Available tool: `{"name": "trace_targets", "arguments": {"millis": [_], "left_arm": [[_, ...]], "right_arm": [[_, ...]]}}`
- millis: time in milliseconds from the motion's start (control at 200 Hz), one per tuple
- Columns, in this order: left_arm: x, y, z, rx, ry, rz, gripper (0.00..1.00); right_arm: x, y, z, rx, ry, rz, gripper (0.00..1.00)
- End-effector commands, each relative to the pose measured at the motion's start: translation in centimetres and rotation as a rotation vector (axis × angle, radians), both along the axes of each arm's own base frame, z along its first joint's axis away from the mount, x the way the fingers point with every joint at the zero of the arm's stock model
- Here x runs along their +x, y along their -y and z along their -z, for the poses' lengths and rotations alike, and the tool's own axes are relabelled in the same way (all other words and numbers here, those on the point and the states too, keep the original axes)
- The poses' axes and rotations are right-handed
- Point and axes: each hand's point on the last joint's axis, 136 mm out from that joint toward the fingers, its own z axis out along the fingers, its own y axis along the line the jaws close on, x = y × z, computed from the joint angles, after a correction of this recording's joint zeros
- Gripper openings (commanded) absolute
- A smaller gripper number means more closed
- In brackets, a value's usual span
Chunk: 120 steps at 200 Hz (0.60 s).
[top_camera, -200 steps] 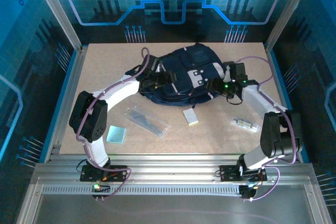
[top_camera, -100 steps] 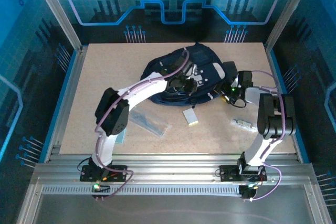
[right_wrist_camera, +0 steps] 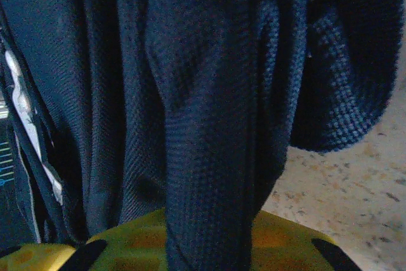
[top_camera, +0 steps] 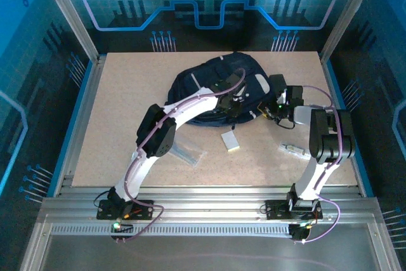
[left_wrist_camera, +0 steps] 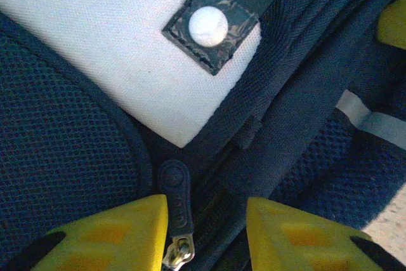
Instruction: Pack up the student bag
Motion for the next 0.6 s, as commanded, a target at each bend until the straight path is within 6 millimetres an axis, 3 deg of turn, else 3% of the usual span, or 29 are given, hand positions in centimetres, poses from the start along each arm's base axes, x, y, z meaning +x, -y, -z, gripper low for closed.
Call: {"name": "trace_targets", "arguments": {"millis": [0,225,440,595], "left_arm": [[1.1,-1.9,0.7,0.138,0.073,-0.043,0.42],[2.3,-2.1,2.6,0.195,0.107,-0.058,0.42],[1.5,-4.1,7.2,0.304,-0.016,-0.077,0.41],[0.5,-4.8,8.8,0.293,-0.091,-0.094,0.30]], "right_arm": [[-0.2,-1.4,0.2,0.009,-0.007,-0.042,0.18],[-0.4,-2.1,0.4,0.004,-0.009,-0.058,0.13],[-0.2,-2.1,0.5,0.001,-0.008,-0.054,0.08],[0.1,-2.2,0.4,-0.009,-0.005,-0.055,0.05]]}}
